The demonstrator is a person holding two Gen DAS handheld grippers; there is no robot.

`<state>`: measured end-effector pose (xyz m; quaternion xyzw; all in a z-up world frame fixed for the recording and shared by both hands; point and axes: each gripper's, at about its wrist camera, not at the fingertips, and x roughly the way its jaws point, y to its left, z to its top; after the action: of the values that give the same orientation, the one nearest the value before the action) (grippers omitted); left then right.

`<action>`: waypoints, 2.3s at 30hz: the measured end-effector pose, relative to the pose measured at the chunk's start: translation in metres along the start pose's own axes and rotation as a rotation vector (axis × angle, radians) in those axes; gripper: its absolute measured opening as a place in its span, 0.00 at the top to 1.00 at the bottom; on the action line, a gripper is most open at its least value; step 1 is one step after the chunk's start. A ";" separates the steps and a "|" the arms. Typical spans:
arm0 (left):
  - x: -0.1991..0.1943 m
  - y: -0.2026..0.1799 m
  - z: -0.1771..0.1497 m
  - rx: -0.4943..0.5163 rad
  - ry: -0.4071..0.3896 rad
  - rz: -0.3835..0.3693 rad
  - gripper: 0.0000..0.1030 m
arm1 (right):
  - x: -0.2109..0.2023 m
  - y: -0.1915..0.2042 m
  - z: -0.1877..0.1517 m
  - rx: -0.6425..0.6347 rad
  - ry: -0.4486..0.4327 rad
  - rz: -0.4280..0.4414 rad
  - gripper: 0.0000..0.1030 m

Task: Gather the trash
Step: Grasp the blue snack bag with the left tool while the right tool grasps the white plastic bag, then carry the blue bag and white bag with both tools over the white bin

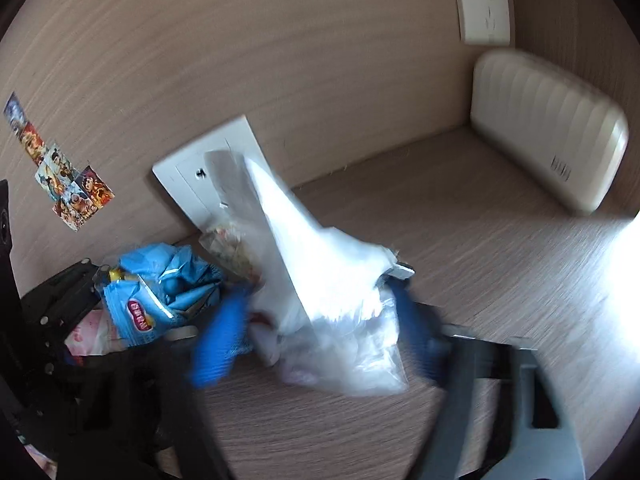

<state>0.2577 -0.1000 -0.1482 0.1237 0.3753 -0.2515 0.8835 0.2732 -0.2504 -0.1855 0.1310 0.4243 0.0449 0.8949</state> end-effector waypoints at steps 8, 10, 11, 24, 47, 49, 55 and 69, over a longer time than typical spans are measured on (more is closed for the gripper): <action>-0.041 -0.019 -0.002 -0.026 -0.046 -0.032 0.48 | -0.060 -0.009 -0.004 0.010 -0.079 0.025 0.61; -0.057 -0.027 -0.002 -0.025 -0.065 -0.039 0.48 | -0.080 -0.012 -0.007 0.005 -0.111 0.026 0.61; -0.066 -0.032 -0.002 -0.024 -0.075 -0.043 0.48 | -0.089 -0.013 -0.009 0.003 -0.121 0.022 0.61; -0.135 -0.126 -0.007 0.067 -0.137 -0.177 0.48 | -0.215 -0.057 -0.069 0.048 -0.217 -0.110 0.61; -0.092 -0.356 -0.085 0.425 0.115 -0.584 0.48 | -0.310 -0.201 -0.243 0.476 -0.101 -0.390 0.61; -0.081 -0.372 -0.097 0.451 0.149 -0.600 0.47 | -0.307 -0.214 -0.260 0.511 -0.080 -0.400 0.61; -0.034 -0.412 -0.141 0.466 0.272 -0.652 0.47 | -0.272 -0.252 -0.310 0.578 0.023 -0.404 0.61; 0.111 -0.486 -0.277 0.530 0.486 -0.732 0.47 | -0.145 -0.338 -0.439 0.674 0.273 -0.392 0.61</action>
<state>-0.1043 -0.4360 -0.4342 0.2588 0.5120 -0.5948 0.5631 -0.1677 -0.5168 -0.4347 0.3264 0.5468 -0.2509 0.7290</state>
